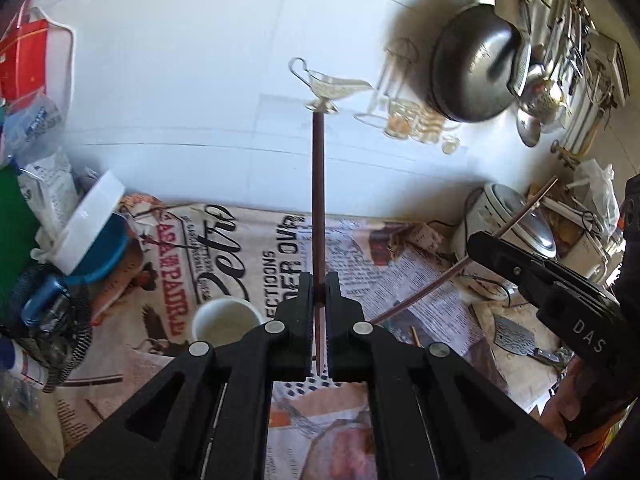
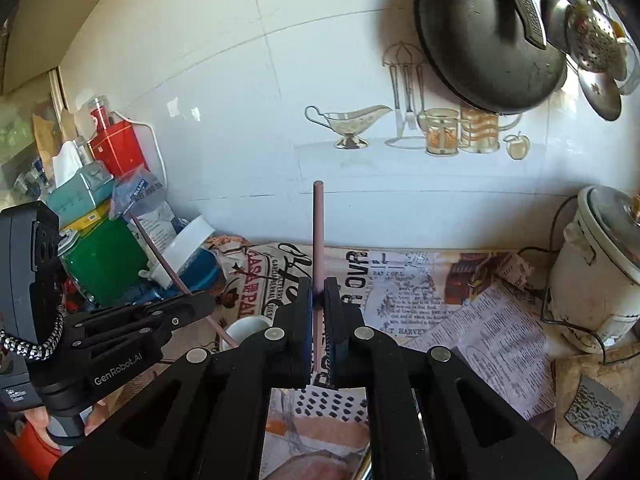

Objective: Organize utensils
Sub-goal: 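Carry both pink chopsticks upright over the white cup and lower them in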

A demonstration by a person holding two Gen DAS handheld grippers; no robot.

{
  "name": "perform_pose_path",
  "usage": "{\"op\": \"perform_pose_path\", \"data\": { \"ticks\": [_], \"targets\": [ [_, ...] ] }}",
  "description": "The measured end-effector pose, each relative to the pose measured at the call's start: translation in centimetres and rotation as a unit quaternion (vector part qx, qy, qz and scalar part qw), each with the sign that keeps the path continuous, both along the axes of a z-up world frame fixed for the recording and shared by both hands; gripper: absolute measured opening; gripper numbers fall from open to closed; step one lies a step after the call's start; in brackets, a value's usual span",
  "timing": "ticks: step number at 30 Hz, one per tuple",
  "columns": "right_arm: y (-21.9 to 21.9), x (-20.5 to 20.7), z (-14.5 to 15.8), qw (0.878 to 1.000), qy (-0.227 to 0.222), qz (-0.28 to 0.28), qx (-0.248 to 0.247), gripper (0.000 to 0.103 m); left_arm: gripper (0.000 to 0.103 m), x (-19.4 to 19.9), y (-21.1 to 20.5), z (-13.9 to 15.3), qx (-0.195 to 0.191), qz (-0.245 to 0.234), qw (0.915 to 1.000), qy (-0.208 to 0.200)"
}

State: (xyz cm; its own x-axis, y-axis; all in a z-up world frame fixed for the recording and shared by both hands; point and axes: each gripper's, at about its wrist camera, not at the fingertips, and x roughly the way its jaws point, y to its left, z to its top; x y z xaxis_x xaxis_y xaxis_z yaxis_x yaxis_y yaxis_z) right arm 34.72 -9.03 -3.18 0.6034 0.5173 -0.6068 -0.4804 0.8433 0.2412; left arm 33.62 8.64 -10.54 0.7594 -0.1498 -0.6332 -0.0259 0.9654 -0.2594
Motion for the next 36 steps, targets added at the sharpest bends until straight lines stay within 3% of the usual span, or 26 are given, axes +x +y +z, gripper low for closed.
{"op": "perform_pose_path", "data": {
  "ticks": [15, 36],
  "targets": [
    [7.9, 2.0, -0.3, 0.999, 0.007, 0.044, 0.013, 0.005, 0.003, 1.9, 7.7, 0.0, 0.007, 0.033, 0.9994, 0.002],
    [13.0, 4.4, -9.8, 0.99, 0.116, 0.05, -0.055, 0.005, 0.003, 6.4, 9.8, -9.5, -0.013, 0.001, 0.9939, 0.109]
  ]
}}
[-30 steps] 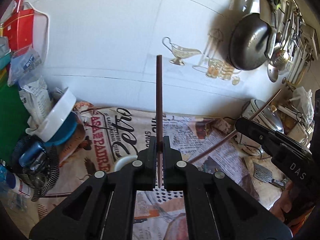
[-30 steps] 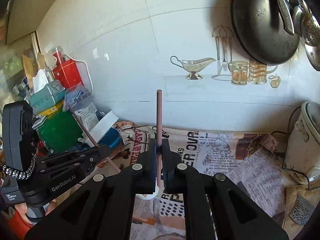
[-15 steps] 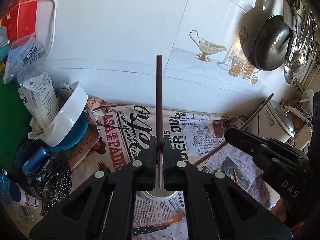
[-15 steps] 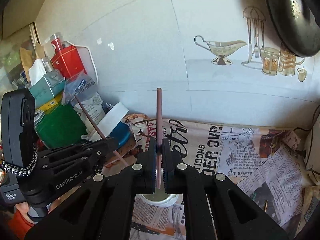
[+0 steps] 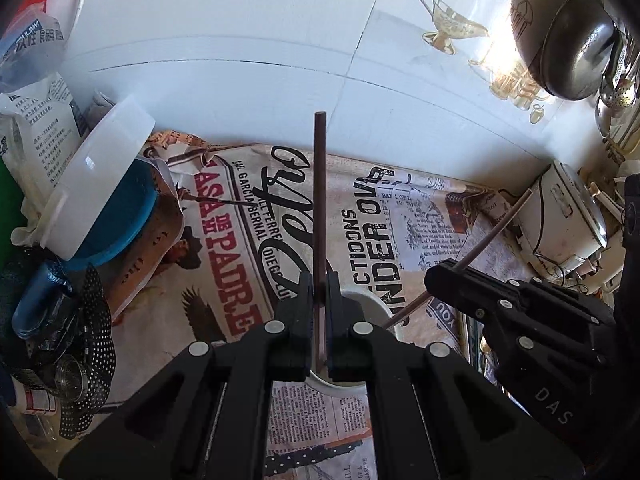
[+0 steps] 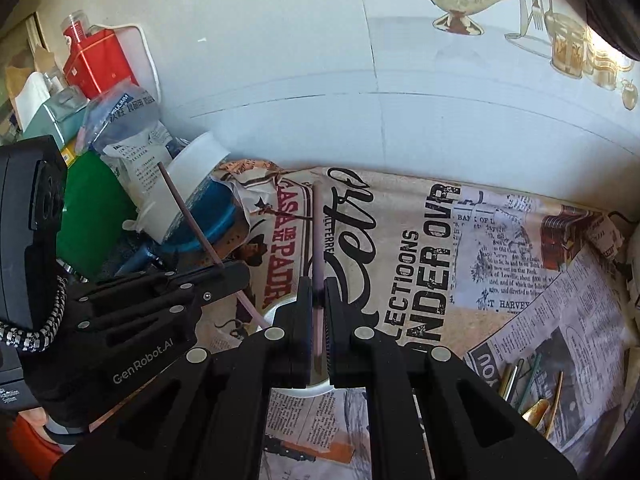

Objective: Organize utensils
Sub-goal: 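Carry both pink chopsticks upright over the white cup and lower them in, then open both grippers to release the pink chopsticks into the cup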

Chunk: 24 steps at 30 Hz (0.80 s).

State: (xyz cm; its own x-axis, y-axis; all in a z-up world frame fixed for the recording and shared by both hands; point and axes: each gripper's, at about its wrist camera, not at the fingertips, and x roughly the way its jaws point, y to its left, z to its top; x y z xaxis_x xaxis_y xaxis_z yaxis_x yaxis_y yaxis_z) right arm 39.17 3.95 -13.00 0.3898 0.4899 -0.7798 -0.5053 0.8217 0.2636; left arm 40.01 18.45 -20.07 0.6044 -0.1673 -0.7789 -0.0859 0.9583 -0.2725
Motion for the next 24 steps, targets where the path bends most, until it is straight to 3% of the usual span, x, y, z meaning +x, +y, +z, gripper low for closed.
{"op": "perform_pose_path", "data": {
  "ticks": [9, 19, 21, 24],
  "targets": [
    [0.3, 0.8, -0.3, 1.0, 0.002, -0.001, -0.005, 0.006, 0.003, 0.8, 0.1, -0.5, 0.003, -0.005, 1.0, 0.006],
    [-0.1, 0.1, 0.5, 1.0, -0.003, 0.008, -0.009, 0.006, 0.006, -0.6, -1.4, 1.2, 0.049, -0.012, 0.9987, -0.009],
    [-0.4, -0.1, 1.0, 1.0, -0.009, 0.009, -0.008, 0.008, 0.012, -1.0, -1.5, 1.7, 0.05, -0.007, 0.9987, -0.012],
    [-1.2, -0.5, 2.0, 1.0, -0.02, 0.01, -0.004, 0.019, 0.018, -1.8, -1.8, 2.8, 0.051, 0.001, 0.9984, -0.022]
  ]
}}
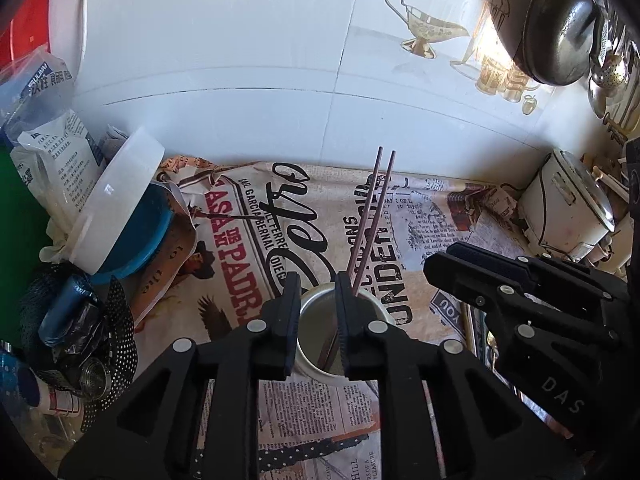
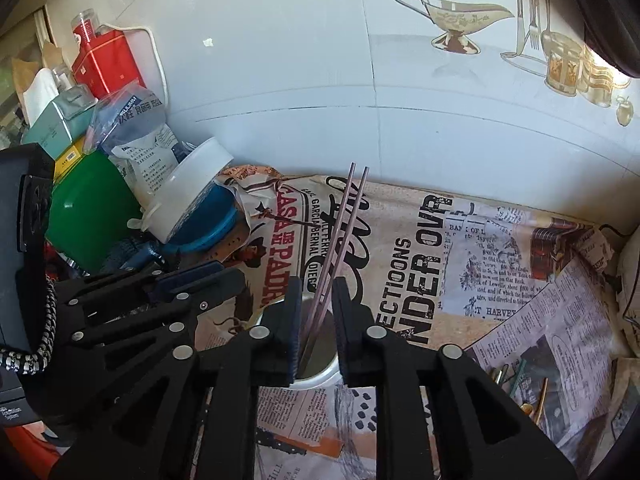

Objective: Organize utensils
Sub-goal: 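Open both grippers to release the pink chopsticks into the cup, then move both grippers back to the utensil pile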

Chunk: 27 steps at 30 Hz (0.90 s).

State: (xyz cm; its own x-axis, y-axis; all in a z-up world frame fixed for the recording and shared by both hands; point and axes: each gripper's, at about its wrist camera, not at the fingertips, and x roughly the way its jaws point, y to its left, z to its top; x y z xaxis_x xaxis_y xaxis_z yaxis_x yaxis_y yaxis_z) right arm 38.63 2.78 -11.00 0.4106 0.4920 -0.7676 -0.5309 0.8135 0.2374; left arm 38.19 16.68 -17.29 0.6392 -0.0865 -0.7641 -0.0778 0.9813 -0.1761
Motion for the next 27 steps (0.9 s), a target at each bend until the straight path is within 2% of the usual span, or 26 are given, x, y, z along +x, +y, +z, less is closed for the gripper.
{"op": "perform_pose_path", "data": {
  "ticks": [4, 6, 10, 12, 18, 23, 27],
  "targets": [
    [-1.3, -0.7, 1.5, 1.0, -0.021, 0.002, 0.003, 0.024, 0.027, -1.2, -0.5, 1.7, 0.003, 0.01, 0.9998, -0.018],
    [-2.2, -1.1, 2.2, 0.999, -0.032, 0.001, 0.004, 0.03, 0.039, -1.8, -0.9, 2.5, 0.003, 0.018, 0.9995, -0.027],
    [-4.3, -1.9, 3.4, 0.998, -0.064, -0.009, -0.005, 0.043, 0.049, -3.2, -1.9, 4.0, 0.008, 0.032, 0.9982, -0.049],
    [-5.5, -2.3, 3.8, 0.997, -0.071, -0.012, -0.008, 0.049, 0.058, -3.7, -2.6, 4.6, 0.008, 0.037, 0.9977, -0.057],
    [-9.3, -2.9, 4.1, 0.996, -0.086, -0.028, -0.023, 0.051, 0.069, -5.0, -5.3, 5.3, 0.008, 0.042, 0.9965, -0.072],
    [-12.8, -3.4, 3.7, 0.995, -0.084, -0.046, -0.029, 0.057, 0.07, -5.5, -7.9, 5.0, 0.008, 0.036, 0.9967, -0.072],
    [-15.7, -3.7, 3.0, 0.993, -0.083, -0.066, -0.044, 0.058, 0.07, -5.3, -10.0, 4.1, 0.006, 0.026, 0.9977, -0.062]
  ]
}}
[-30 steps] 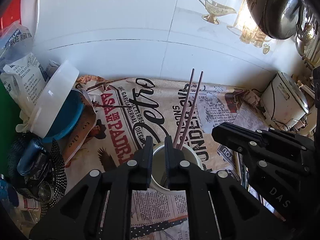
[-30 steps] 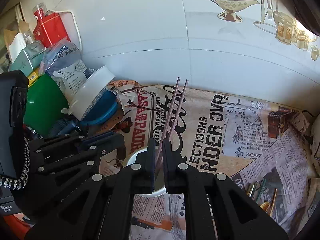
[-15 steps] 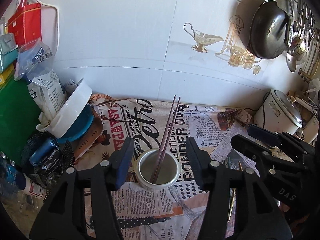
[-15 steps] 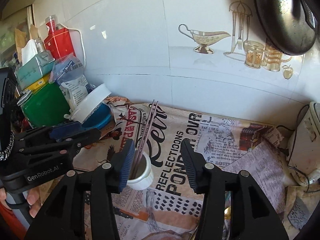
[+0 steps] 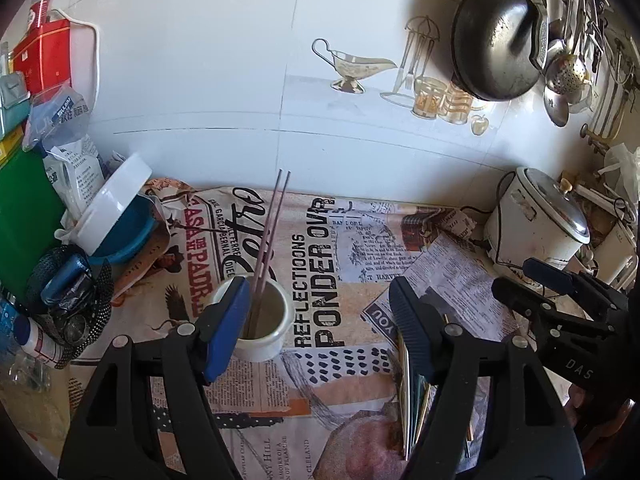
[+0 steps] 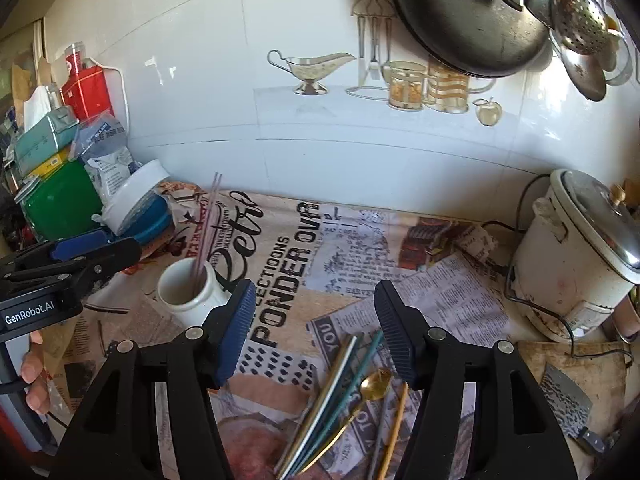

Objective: Organize utensils
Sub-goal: 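Move both grippers back to the utensil pile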

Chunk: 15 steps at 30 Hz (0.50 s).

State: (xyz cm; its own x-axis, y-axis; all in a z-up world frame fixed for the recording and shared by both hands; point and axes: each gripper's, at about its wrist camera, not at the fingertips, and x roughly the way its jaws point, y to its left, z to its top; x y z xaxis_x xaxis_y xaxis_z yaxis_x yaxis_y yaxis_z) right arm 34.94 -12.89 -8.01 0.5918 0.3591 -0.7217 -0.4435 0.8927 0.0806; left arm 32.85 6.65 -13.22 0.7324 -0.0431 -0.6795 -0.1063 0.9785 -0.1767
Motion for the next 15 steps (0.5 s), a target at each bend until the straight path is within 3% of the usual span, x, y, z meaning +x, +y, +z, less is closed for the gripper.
{"op": "perform_pose_path", "data": {
  "ticks": [7, 15],
  "targets": [
    [-4.9, -0.2, -2.6, 0.998, 0.027, -0.043, -0.024, 0.058, 0.07, 0.7, -3.7, -3.1, 0.002, -0.024, 0.9993, 0.03],
    [-9.4, -0.1, -7.4, 0.99, 0.088, -0.093, -0.053, 0.058, 0.07, 1.9, -7.8, -7.5, 0.021, -0.044, 0.9971, 0.058]
  ]
}}
